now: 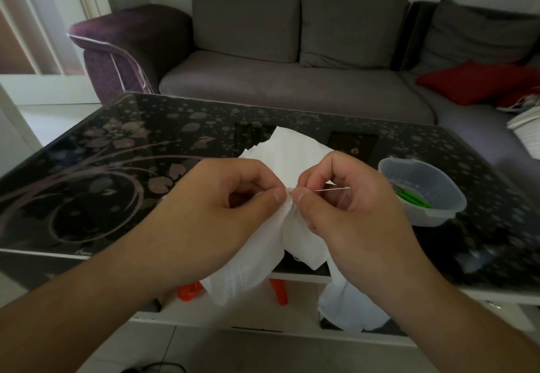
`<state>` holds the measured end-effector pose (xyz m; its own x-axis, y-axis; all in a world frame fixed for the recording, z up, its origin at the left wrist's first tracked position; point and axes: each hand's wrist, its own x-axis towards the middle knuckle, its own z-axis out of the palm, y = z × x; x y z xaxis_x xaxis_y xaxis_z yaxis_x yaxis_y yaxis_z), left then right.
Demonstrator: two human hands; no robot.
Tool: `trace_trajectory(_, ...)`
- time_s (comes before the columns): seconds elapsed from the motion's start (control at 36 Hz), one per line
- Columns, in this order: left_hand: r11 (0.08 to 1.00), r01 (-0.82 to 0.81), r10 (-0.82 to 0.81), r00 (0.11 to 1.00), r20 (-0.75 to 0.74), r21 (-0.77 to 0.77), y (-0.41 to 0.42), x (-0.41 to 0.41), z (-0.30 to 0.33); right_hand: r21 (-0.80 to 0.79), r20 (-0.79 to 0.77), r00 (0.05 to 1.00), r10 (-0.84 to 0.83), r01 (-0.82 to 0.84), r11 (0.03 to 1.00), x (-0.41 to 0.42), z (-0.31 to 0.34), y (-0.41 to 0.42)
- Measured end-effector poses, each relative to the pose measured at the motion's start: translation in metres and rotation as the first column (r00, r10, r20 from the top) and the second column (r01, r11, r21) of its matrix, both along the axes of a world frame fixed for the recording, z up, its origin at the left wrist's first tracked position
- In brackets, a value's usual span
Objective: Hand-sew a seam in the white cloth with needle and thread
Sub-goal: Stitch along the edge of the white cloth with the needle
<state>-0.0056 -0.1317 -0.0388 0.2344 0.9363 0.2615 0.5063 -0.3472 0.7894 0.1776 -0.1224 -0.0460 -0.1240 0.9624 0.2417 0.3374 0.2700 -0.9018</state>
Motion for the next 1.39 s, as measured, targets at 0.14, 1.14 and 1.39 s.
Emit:
trace_trajectory(0.14,1.000,0.001,-0.001,1.000,-0.005,-0.008,-0.001,0.000,0.000,-0.053,-0.023,1.000,0.014,-0.015,0.998,0.000,0.000,-0.001)
trace_trajectory(1.14,0.999,-0.027,0.028,1.000,0.007,-0.033,0.000,0.001,0.005,-0.133,-0.437,0.878,0.193,-0.275,0.952,0.011,0.005,0.009)
trace_trajectory(1.39,0.997,0.025,-0.020,0.997,0.071,-0.071,0.000,0.000,0.006,-0.160,-0.527,0.822,0.218,-0.348,0.924,0.010,0.003,0.011)
